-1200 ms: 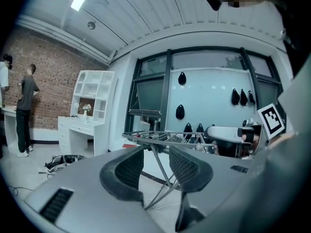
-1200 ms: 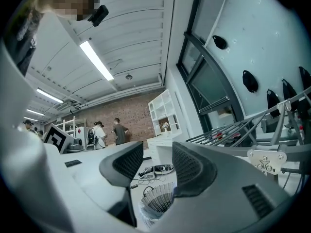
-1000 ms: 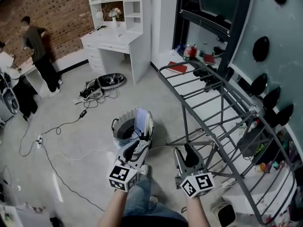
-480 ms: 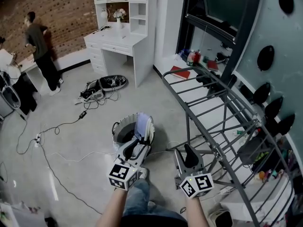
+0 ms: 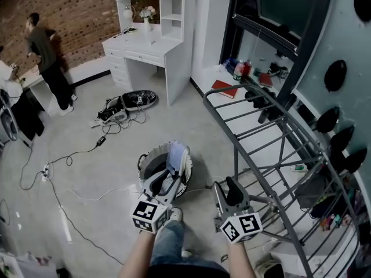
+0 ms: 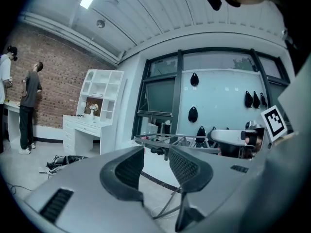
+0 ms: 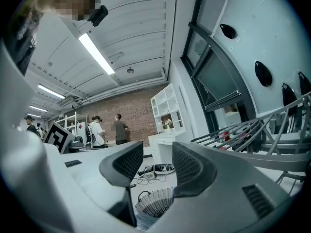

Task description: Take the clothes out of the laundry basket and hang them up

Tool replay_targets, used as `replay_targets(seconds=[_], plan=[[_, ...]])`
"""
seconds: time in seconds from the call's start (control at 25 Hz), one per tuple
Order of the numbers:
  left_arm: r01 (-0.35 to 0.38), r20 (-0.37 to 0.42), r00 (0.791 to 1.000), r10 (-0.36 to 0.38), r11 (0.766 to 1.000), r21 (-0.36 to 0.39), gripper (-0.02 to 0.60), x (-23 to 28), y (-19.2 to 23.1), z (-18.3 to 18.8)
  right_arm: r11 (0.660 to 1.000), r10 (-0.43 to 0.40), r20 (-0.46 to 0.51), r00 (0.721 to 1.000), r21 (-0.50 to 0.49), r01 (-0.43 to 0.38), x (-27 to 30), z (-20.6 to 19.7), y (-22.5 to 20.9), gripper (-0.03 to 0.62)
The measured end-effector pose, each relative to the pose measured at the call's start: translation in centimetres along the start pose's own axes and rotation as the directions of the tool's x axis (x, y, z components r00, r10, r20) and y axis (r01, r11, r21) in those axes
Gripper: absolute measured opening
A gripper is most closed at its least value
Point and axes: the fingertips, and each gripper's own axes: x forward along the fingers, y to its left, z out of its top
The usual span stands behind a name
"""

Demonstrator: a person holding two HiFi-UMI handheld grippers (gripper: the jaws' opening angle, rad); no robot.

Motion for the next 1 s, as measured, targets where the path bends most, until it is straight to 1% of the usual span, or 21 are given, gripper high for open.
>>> replay_targets(seconds=[0.12, 0.32, 0.52, 0.68, 0.76, 1.0], plan=[[-0.001, -0.010, 1.000, 0.001, 1.000, -0.010, 0.158, 2.4, 2.4, 0.0, 1.000, 0.014, -0.004, 1.000, 0.005, -0.014, 3.2, -0.5, -0.9, 0.172], [0.006, -0.033, 0.999, -0.007, 1.000, -0.025, 0.158, 7.1, 6.6, 0.3, 0.999, -0.011, -0.038, 0.999, 0.038, 0.013, 9.2, -0.7, -2.7, 0.172], [0.012, -0.064, 0.998, -0.015, 0.999, -0.044, 0.158, 11.4, 11.1, 0.2, 0.999, 0.021, -0.070, 0.997, 0.027, -0.019, 15.5, -1.9, -4.0, 0.172], [0.014, -0.095, 0.995, -0.021, 0.998, -0.068, 0.159, 14.2, 14.2, -1.0, 0.999, 0.013, -0.114, 0.993, 0.046, -0.008, 20.0, -3.2, -4.9, 0.172], [0.013, -0.110, 0.994, -0.021, 0.997, -0.077, 0.158, 15.8, 15.7, -1.6, 0.999, 0.023, -0.134, 0.991, 0.047, -0.017, 22.2, -4.1, -5.5, 0.172], [0.011, -0.145, 0.989, -0.023, 0.996, -0.083, 0.158, 20.3, 20.4, -4.3, 0.998, 0.040, -0.196, 0.980, 0.051, -0.031, 28.4, -8.2, -7.1, 0.172]])
